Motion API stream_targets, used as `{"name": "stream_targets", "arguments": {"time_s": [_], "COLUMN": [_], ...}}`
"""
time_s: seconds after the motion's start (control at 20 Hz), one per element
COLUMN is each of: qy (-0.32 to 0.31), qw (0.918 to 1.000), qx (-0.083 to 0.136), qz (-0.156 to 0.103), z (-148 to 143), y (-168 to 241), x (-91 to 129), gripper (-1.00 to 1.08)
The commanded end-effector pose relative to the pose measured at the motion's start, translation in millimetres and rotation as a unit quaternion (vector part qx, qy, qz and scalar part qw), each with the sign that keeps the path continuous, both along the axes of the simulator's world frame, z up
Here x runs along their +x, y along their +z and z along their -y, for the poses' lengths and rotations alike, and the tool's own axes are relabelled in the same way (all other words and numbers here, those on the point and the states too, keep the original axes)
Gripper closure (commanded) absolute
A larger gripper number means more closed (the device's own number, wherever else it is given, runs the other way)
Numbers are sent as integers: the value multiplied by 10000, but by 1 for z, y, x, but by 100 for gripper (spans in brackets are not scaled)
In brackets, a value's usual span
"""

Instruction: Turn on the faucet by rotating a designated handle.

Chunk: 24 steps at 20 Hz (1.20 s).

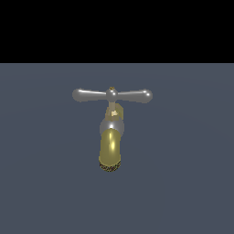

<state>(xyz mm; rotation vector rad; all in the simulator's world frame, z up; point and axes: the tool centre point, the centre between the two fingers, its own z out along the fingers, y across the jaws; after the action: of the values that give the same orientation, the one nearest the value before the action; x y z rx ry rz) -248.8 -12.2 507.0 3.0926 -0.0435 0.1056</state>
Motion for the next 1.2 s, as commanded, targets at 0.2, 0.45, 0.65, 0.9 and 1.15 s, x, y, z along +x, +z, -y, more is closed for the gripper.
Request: {"name": "stream_targets", "arguments": {"time_s": [0.2, 0.45, 0.65, 0.9, 1.15], "qy": [50, 253, 529, 1014, 1621], "qw": [10000, 9997, 9986, 9948, 9867], "qx": [-1, -2, -5, -10, -16], "qz": [-3, -15, -30, -58, -93], "z": [1, 5, 11, 20, 32], "y": [-2, -10, -21, -39, -63], "x": [0, 2, 4, 9, 16], "gripper": [108, 108, 108, 108, 108]}}
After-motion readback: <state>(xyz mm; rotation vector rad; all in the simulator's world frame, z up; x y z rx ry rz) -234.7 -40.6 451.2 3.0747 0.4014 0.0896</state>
